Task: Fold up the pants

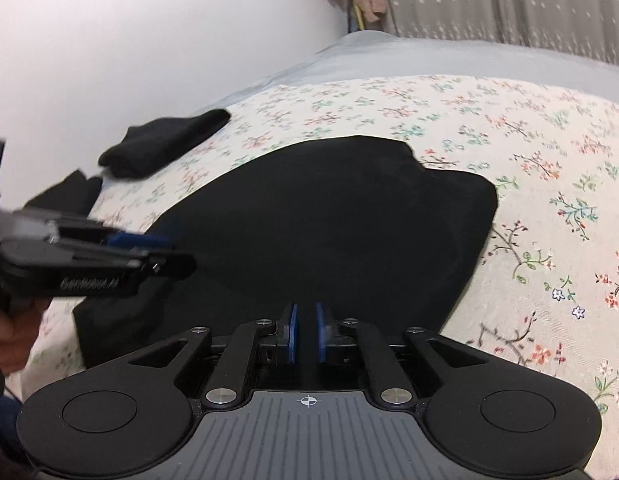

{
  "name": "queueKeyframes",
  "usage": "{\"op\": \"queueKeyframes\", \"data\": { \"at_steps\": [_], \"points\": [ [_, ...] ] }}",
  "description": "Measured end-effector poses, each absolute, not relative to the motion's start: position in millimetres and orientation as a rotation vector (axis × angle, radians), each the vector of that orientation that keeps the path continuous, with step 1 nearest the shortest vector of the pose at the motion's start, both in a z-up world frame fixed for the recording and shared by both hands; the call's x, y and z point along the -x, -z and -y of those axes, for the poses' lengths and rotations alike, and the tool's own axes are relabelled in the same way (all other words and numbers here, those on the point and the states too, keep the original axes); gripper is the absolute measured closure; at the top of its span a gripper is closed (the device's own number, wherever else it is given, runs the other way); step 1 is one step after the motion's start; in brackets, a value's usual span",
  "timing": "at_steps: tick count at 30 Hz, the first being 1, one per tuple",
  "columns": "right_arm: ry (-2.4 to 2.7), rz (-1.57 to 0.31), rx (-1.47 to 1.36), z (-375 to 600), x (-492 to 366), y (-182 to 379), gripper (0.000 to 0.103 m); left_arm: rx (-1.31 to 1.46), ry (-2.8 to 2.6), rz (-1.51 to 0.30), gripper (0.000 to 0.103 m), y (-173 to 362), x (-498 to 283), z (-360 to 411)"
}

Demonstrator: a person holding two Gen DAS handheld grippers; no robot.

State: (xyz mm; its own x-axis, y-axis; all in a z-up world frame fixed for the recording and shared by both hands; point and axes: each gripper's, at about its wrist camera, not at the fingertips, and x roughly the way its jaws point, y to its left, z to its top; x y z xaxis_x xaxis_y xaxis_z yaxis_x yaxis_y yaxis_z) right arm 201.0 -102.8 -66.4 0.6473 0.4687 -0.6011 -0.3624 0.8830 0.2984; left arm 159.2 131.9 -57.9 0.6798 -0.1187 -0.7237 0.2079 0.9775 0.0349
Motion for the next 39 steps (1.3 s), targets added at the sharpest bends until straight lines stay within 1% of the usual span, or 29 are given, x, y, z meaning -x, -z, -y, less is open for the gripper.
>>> {"op": "queueKeyframes", "data": {
  "at_steps": [5, 7, 11, 12, 18, 21, 22, 23, 24, 27, 28, 29, 30, 31, 32, 33, 34, 36, 37, 39],
  "points": [
    [-0.431, -0.704, -0.183, 118, -223, 66, 0.096, -0.125, 0.186, -0.808, 0.084, 57, -156, -131],
    [-0.405, -0.698, -0.234, 130, -234, 69, 0.1, -0.126, 0.189, -0.808, 0.084, 57, -156, -131],
    [-0.35, -0.678, -0.278, 152, -253, 76, 0.101, -0.134, 0.192, -0.807, 0.084, 58, -155, -129],
    [-0.345, -0.676, -0.295, 158, -258, 78, 0.103, -0.134, 0.193, -0.807, 0.084, 58, -155, -129],
    [-0.257, -0.652, -0.36, 177, -278, 91, 0.103, -0.129, 0.199, -0.815, 0.084, 57, -157, -131],
    [-0.201, -0.659, -0.373, 181, -274, 87, 0.103, -0.119, 0.21, -0.814, 0.085, 57, -159, -133],
    [-0.188, -0.656, -0.358, 178, -269, 82, 0.091, -0.109, 0.217, -0.81, 0.085, 56, -160, -135],
    [-0.189, -0.651, -0.342, 174, -263, 77, 0.087, -0.091, 0.226, -0.808, 0.085, 55, -162, -139],
    [-0.186, -0.65, -0.329, 173, -258, 72, 0.085, -0.065, 0.23, -0.808, 0.085, 54, -164, -143],
    [-0.193, -0.664, -0.326, 172, -242, 56, 0.084, 0.028, 0.196, -0.799, 0.085, 47, -169, -163],
    [-0.196, -0.669, -0.332, 174, -237, 51, 0.084, 0.045, 0.177, -0.795, 0.082, 45, -170, -168],
    [-0.201, -0.678, -0.34, 174, -233, 47, 0.08, 0.059, 0.161, -0.793, 0.08, 44, -171, -175],
    [-0.211, -0.69, -0.349, 175, -228, 43, 0.066, 0.073, 0.148, -0.791, 0.072, 43, -172, -180],
    [-0.22, -0.706, -0.36, 178, -223, 38, 0.05, 0.085, 0.133, -0.792, 0.063, 42, -172, -185],
    [-0.225, -0.723, -0.366, 179, -222, 36, 0.044, 0.096, 0.124, -0.796, 0.06, 42, -173, -189],
    [-0.23, -0.744, -0.372, 181, -218, 33, 0.041, 0.103, 0.127, -0.802, 0.059, 43, -173, -193],
    [-0.238, -0.767, -0.383, 183, -215, 32, 0.04, 0.111, 0.132, -0.809, 0.058, 44, -174, -195],
    [-0.26, -0.827, -0.436, 187, -207, 36, 0.036, 0.128, 0.133, -0.826, 0.055, 46, -175, -200],
    [-0.268, -0.861, -0.489, 190, -203, 40, 0.035, 0.138, 0.131, -0.834, 0.054, 48, -176, -201],
    [-0.308, -0.931, -0.636, 194, -194, 57, 0.035, 0.164, 0.131, -0.855, 0.054, 52, -178, -202]
  ]
}}
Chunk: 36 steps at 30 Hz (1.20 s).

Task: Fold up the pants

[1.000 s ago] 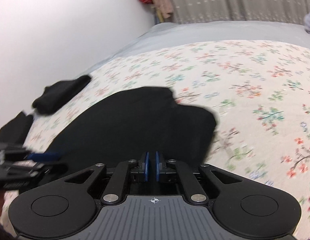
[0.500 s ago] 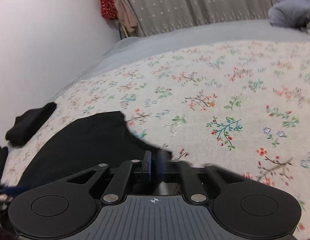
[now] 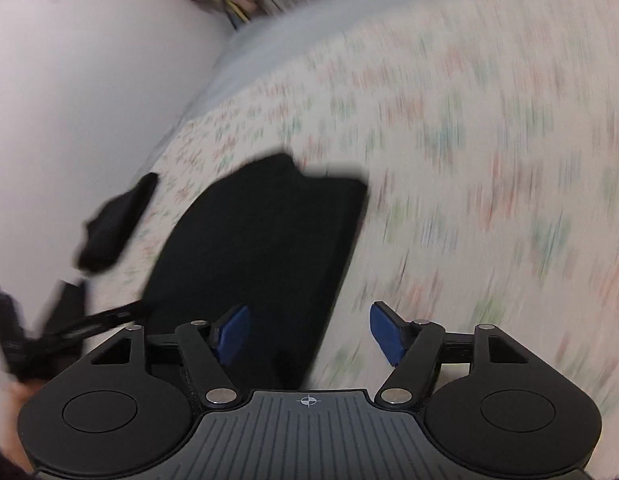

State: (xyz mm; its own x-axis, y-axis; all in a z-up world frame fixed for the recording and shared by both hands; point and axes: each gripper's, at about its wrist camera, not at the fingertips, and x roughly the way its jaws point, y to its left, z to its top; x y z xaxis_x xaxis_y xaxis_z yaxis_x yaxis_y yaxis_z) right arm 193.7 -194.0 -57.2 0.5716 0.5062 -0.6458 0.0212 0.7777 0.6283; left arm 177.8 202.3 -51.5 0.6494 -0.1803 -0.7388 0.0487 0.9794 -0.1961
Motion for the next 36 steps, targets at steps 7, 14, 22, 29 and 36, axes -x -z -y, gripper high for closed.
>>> {"op": "queueKeyframes", "data": {
  "at_steps": [7, 14, 22, 29, 36],
  "points": [
    [-0.311, -0.874, -0.88, 198, -170, 94, 0.034, 0.244, 0.142, -0.884, 0.053, 58, -180, -207],
    [-0.284, -0.892, -0.84, 205, -160, 89, 0.037, 0.257, 0.15, -0.889, 0.053, 60, -181, -209],
    [-0.28, -0.885, -0.845, 217, -147, 88, 0.036, 0.273, 0.151, -0.902, 0.052, 63, -182, -211],
    [-0.385, -0.836, -0.925, 203, -160, 104, 0.036, 0.333, 0.173, -0.921, 0.052, 66, -187, -218],
    [-0.425, -0.769, -0.85, 171, -172, 104, 0.047, 0.379, 0.201, -0.926, 0.052, 68, -191, -226]
  ]
}}
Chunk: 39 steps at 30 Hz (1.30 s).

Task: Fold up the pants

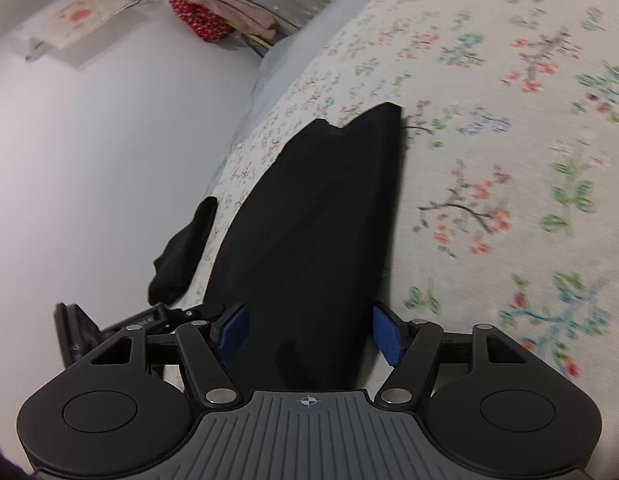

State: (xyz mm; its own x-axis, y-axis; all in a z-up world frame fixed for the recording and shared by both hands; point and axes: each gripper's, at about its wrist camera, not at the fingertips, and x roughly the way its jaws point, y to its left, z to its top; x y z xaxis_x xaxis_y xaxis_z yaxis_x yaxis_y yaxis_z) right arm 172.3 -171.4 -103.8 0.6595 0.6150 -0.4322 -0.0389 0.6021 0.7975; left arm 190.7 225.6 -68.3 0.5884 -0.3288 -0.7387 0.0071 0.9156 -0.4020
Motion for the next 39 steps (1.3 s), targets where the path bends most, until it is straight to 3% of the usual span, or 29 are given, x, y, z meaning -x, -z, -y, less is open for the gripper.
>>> {"op": "queueKeyframes", "data": {
  "at_steps": [1, 2, 3, 8, 18, 25, 39],
  "points": [
    [-0.42, -0.762, -0.841, 168, -173, 105, 0.053, 0.392, 0.204, -0.928, 0.052, 69, -191, -227],
    [-0.405, -0.761, -0.833, 165, -175, 107, 0.071, 0.403, 0.207, -0.93, 0.052, 69, -192, -228],
    [-0.39, -0.766, -0.83, 163, -177, 110, 0.081, 0.414, 0.211, -0.932, 0.052, 70, -192, -229],
    [-0.393, -0.792, -0.734, 162, -182, 95, 0.093, 0.465, 0.224, -0.947, 0.052, 67, -195, -232],
    [-0.294, -0.853, -0.544, 231, -162, 51, 0.094, 0.606, 0.404, -0.998, 0.052, 65, -189, -195],
    [-0.196, -0.903, -0.506, 286, -153, 61, 0.093, 0.667, 0.527, -1.041, 0.05, 68, -192, -138],
    [-0.221, -0.906, -0.545, 297, -148, 72, 0.09, 0.646, 0.561, -1.094, 0.041, 82, -195, -75]
  ]
}}
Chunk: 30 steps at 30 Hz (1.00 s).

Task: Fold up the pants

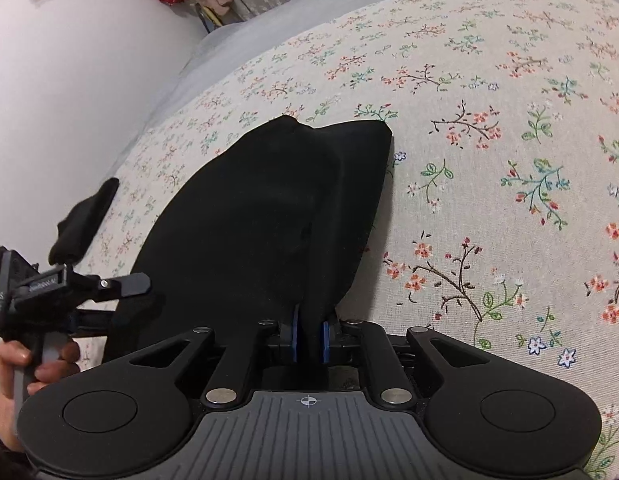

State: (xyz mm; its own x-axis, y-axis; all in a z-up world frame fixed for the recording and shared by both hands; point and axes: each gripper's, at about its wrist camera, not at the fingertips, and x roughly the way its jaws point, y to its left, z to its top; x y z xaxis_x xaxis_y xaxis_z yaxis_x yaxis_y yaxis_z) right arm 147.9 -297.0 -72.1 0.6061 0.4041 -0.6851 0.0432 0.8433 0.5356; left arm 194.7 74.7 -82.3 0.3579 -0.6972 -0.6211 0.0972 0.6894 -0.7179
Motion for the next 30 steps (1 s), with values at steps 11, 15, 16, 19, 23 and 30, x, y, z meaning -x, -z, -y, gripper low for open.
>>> {"op": "queueKeyframes", "data": {
  "at_steps": [11, 15, 16, 19, 23, 30],
  "points": [
    [-0.244, -0.868, -0.798, 320, -143, 100, 0.086, 0.658, 0.543, -1.08, 0.048, 85, -198, -65],
    [-0.25, -0.85, -0.817, 321, -140, 105, 0.087, 0.7, 0.569, -1.073, 0.035, 88, -198, -68],
    [-0.248, -0.846, -0.816, 321, -139, 105, 0.087, 0.679, 0.566, -1.07, 0.035, 87, -197, -65],
    [-0.245, -0.837, -0.824, 321, -137, 107, 0.086, 0.629, 0.554, -1.055, 0.037, 83, -193, -58],
    [-0.243, -0.823, -0.824, 322, -135, 108, 0.086, 0.603, 0.519, -1.054, 0.076, 84, -195, -57],
    [-0.205, -0.783, -0.632, 300, -130, 79, 0.091, 0.588, 0.524, -1.017, 0.101, 69, -192, -56]
  ]
}}
